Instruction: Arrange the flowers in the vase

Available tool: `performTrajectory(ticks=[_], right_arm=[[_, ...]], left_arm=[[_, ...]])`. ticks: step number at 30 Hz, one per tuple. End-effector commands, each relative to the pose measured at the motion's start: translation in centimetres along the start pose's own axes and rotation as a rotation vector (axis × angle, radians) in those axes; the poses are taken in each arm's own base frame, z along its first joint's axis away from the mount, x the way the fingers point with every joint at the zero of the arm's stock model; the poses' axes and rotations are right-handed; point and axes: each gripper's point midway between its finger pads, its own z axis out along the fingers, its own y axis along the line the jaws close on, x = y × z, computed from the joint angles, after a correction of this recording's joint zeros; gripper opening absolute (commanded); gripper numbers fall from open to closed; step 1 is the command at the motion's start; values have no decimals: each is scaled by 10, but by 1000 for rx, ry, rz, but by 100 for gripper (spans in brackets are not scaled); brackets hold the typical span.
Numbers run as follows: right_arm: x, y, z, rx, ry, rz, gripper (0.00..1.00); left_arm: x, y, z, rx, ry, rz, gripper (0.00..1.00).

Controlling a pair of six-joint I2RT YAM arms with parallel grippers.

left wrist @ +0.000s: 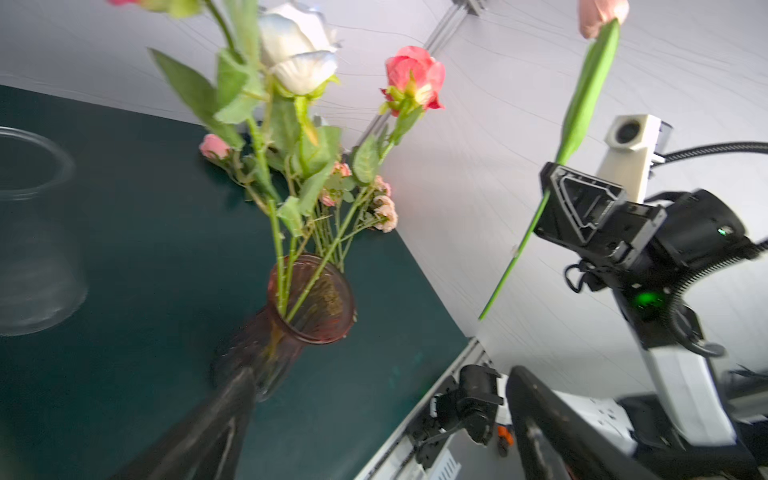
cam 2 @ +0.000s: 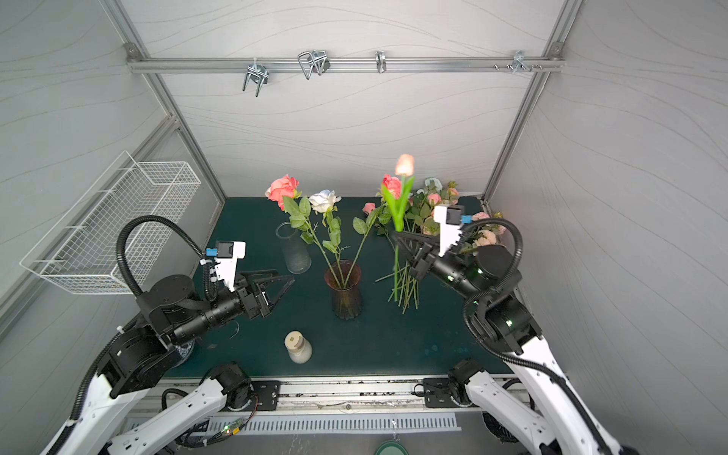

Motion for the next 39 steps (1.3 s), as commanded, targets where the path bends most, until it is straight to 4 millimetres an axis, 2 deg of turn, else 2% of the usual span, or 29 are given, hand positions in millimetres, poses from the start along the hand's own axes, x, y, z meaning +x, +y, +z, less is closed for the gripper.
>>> performTrajectory(ticks=[1,4,7,12,14,19,24,25,26,27,28,29,33,39], right_arm=[[45,40,33,-122,183,-129,0],[63,57,57,-166,222,-143,0],[70,67,71,-187,228,-143,0],[77,80,79,-214,230,-160,0],[81,83,81,-221,241,-163,0],[87,78,80,-196,251,-172,0],[89,75,74,-184,251,-173,2],[89,74,73,-178,247,-176,5],[89,72,71,-170,246,-176,20],[87,70,69,-157,240,-180,41],[86,67,65,-136,233,-186,55],[81,62,58,-111,215,-198,62],[57,45,24,-16,122,-236,69],[23,22,-30,100,-1,-241,72]], left_arm=[[-24,-52,0,222,-27,48,93],[-28,-64,4,286,-20,44,88],[-29,-68,5,314,-19,39,80],[-28,-58,9,261,-24,37,70],[-29,-56,10,250,-32,38,61],[-35,-55,11,236,-58,48,30],[-43,-54,17,226,-80,61,6],[-45,-55,19,230,-82,63,0],[-46,-56,22,230,-81,62,0],[-48,-56,24,229,-82,67,0],[-50,-56,26,225,-86,81,0],[-52,-55,27,213,-90,96,0],[-64,-53,27,169,-133,181,0],[-81,-40,36,76,-210,277,0]])
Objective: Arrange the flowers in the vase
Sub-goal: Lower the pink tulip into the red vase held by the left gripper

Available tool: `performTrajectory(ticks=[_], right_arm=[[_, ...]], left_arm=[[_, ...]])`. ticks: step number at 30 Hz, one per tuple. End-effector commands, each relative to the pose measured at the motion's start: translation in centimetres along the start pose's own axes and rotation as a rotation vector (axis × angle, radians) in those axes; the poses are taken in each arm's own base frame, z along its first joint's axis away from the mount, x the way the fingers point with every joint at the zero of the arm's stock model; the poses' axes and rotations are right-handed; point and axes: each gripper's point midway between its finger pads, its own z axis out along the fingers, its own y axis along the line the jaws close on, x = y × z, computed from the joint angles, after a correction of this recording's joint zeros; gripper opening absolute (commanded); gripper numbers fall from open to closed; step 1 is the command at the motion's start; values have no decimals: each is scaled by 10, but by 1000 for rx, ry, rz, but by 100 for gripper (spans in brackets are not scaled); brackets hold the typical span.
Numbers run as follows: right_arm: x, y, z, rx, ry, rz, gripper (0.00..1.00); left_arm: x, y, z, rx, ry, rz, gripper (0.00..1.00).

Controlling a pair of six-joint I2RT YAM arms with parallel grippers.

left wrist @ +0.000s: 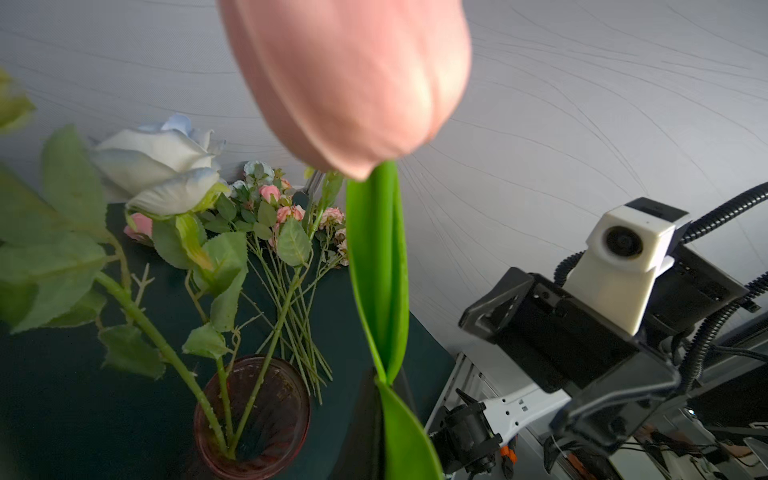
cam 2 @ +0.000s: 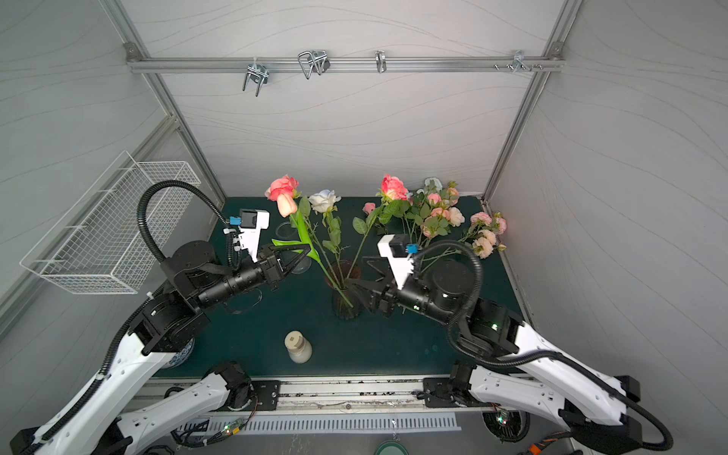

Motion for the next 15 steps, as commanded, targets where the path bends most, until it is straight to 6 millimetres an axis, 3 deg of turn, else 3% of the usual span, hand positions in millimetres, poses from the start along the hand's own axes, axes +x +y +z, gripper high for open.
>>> performTrajectory(ticks=[1,9,15], right_arm=[[-7,-18,-23,92,-33,-25,72],[-8,-20,-38,107,-46,-30,72],[-3,-26,-37,137,-34,-45,72]], left_arm=[[-36,-4,0,-31,-134,125,0],[-39,11,20,-156,-159,253,0],[-10,44,46,-277,-54,304,0]])
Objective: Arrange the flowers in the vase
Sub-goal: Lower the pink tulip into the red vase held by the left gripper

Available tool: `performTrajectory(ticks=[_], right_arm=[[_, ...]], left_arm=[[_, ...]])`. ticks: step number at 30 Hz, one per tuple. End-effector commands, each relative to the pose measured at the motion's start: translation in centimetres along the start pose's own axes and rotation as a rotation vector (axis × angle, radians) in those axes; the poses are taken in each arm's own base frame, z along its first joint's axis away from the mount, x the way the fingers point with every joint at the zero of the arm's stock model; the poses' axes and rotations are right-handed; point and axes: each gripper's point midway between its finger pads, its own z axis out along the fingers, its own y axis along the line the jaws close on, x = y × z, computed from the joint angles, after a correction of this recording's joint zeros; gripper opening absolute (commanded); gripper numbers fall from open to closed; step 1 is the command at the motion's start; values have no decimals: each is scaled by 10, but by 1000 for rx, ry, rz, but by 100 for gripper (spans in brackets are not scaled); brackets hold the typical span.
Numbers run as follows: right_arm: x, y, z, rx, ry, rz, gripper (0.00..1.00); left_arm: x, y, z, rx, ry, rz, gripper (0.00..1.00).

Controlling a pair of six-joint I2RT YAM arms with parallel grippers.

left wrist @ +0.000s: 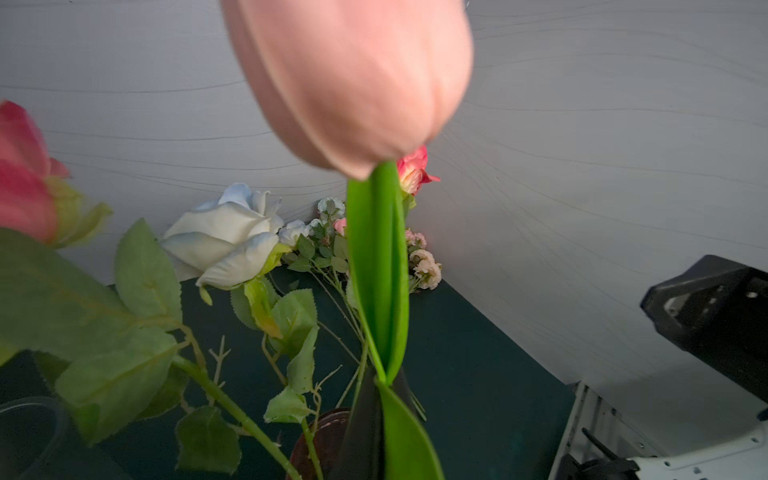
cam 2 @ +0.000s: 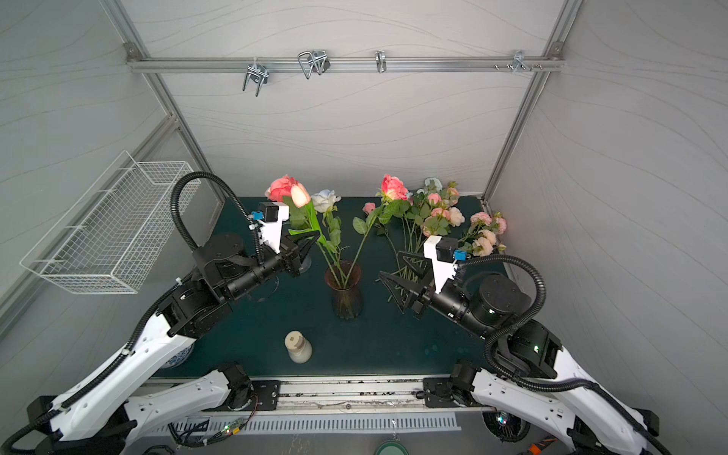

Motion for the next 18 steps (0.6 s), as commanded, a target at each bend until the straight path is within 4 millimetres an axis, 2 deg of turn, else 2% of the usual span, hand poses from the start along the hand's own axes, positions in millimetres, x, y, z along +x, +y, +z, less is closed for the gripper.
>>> performTrajectory(ticks=[1,4,5,8,10,13,18], right_arm=[[4,-9,1,45,17,-29,73],[12,-18,6,93,45,-35,74],[16,-23,7,115,56,-31,74],[28,-44,11,213,86,-1,74],[41,-63,13,292,115,32,74],[68,-99,13,417,163,128,72],[134,-168,10,593,257,374,67]], left_arm=[[0,13,13,-87,0,75,0],[16,13,21,-98,58,74,0],[21,13,22,-102,75,71,4],[31,10,24,-109,101,64,38],[30,8,24,-109,102,64,52],[22,6,18,-109,88,48,61],[-8,-1,-9,-78,-4,8,77]])
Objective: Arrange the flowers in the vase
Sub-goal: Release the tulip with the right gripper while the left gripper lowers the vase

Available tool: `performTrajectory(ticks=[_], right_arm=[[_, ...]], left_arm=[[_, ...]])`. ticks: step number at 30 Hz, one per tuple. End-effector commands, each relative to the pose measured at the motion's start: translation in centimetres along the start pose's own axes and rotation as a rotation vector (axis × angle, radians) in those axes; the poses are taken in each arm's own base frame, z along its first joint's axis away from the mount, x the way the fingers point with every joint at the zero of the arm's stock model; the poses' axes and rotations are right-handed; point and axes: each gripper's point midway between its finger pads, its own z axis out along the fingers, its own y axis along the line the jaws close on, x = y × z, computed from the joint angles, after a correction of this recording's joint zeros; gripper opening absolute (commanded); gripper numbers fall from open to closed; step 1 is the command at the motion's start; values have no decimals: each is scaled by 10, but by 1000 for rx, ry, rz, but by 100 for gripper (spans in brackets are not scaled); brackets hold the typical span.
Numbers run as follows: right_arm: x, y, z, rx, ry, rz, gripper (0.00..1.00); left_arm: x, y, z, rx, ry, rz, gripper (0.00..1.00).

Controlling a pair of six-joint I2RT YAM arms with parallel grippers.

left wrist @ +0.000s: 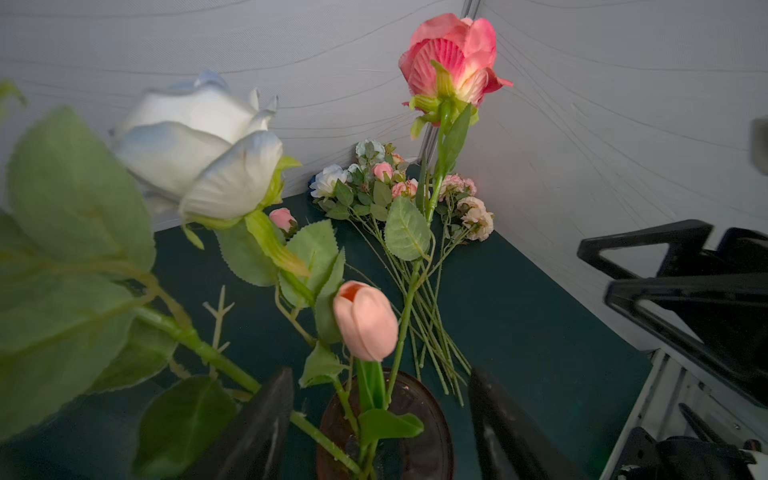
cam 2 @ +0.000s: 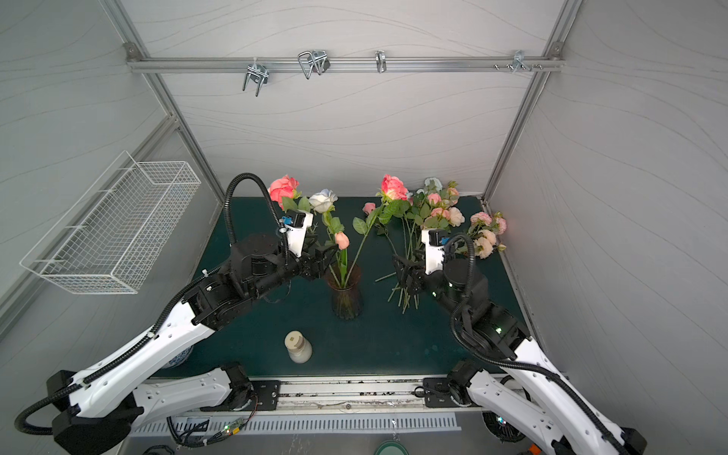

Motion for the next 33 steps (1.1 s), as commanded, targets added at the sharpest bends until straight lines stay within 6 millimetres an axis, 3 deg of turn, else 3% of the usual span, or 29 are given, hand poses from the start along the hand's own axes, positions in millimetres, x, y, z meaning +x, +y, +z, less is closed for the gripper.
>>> performTrajectory(ticks=[1,5,9,13,17,26,33], right_arm=[[37,-43,28,85,123,210,66],[68,-96,65,199,221,356,62],[81,-137,98,342,265,379,60],[93,-179,130,469,334,388,59],[103,-212,157,524,397,429,56],[110,-245,193,585,453,422,48],[127,-256,209,603,496,437,43]], left_arm=[[-51,-6,-40,32,-163,-42,80],[-74,-6,-77,68,-273,-85,97],[-79,-4,-107,103,-339,-132,99],[-58,4,-122,114,-348,-191,99],[-20,24,-130,60,-318,-266,99],[56,65,-147,-41,-299,-448,99],[72,76,-148,-88,-278,-474,99]])
